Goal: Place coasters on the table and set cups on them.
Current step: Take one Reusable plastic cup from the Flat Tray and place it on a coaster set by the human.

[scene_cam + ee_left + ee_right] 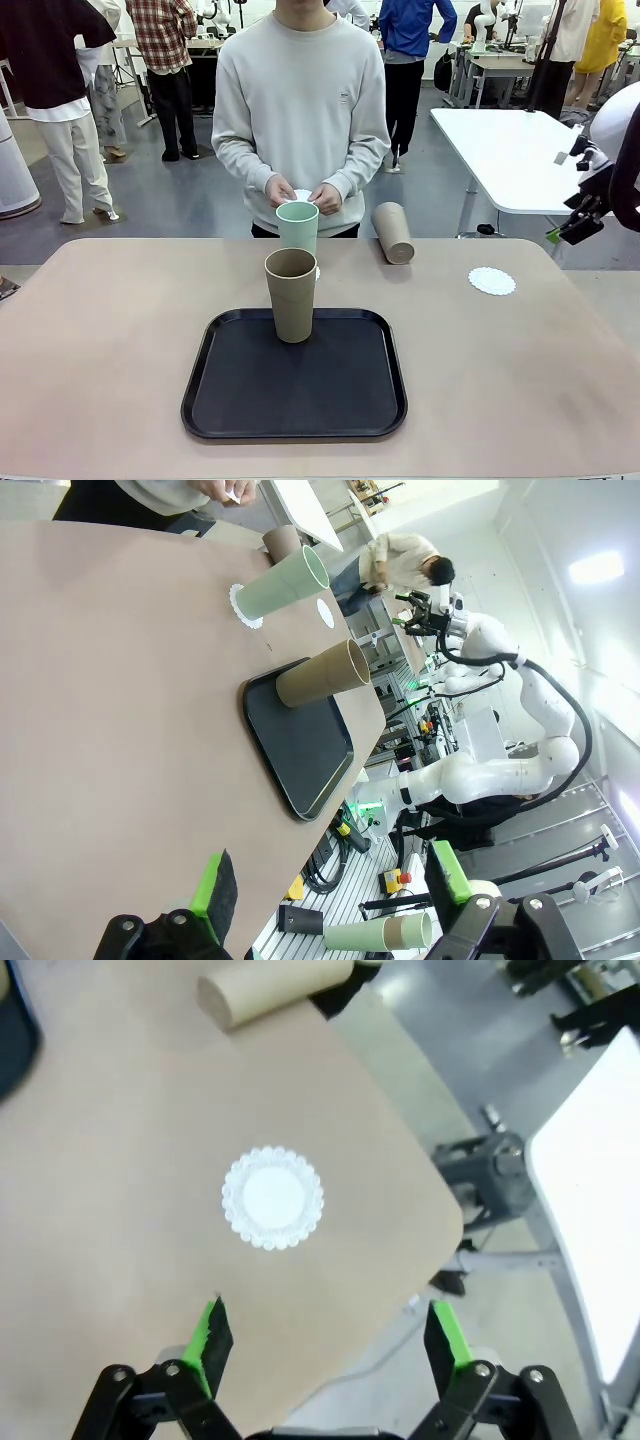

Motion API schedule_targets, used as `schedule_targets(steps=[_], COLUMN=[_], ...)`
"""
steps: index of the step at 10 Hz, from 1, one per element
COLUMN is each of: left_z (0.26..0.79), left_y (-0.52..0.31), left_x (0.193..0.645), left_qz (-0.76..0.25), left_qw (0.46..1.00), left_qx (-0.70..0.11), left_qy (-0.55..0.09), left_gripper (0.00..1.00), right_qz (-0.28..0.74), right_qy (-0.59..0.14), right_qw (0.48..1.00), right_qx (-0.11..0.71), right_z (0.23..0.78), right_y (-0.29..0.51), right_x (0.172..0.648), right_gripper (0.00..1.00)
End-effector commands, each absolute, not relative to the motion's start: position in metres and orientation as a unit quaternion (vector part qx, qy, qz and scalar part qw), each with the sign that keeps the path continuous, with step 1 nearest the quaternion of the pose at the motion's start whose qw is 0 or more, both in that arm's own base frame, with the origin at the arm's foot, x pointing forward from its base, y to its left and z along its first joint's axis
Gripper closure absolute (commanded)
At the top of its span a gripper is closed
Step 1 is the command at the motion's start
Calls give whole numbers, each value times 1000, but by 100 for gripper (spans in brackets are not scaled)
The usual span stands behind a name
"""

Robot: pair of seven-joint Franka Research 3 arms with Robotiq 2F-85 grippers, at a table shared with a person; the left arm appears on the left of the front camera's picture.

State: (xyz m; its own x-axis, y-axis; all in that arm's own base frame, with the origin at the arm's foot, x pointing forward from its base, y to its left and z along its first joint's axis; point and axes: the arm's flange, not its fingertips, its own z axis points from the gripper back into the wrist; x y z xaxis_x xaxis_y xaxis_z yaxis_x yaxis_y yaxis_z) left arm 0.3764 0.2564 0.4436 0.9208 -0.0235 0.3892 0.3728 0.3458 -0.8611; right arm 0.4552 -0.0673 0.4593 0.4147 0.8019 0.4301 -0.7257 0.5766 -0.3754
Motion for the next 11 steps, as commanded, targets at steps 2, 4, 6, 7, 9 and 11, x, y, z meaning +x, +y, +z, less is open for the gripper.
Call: schedule_targets(steps=[2, 4, 6, 7, 9, 11], left_z=[446, 446, 446, 446, 446, 446], left_y=[258, 258, 258, 258, 258, 258], left_x=[375, 375, 375, 375, 375, 375], left_qz=[-125, -125, -125, -125, -125, -125], left_qw=[805, 805, 805, 805, 805, 805], left_qx=[-559, -559, -559, -559, -559, -559], left_qy=[-156, -156, -156, -156, -156, -156], left_gripper=[0, 0, 0, 0, 0, 0], right_qz=[494, 529, 550, 565, 553, 553], right_qy=[-197, -149, -136, -147, -138, -138], right_qw=[839, 824, 813, 805, 811, 811], right_qx=[-114, -139, -133, -108, -132, -132], right_z=[493, 502, 514, 523, 514, 514], right_y=[-25, -13, -6, -6, -2, -2], right_x=[417, 403, 398, 398, 395, 395], right_gripper=[0, 0, 0, 0, 0, 0])
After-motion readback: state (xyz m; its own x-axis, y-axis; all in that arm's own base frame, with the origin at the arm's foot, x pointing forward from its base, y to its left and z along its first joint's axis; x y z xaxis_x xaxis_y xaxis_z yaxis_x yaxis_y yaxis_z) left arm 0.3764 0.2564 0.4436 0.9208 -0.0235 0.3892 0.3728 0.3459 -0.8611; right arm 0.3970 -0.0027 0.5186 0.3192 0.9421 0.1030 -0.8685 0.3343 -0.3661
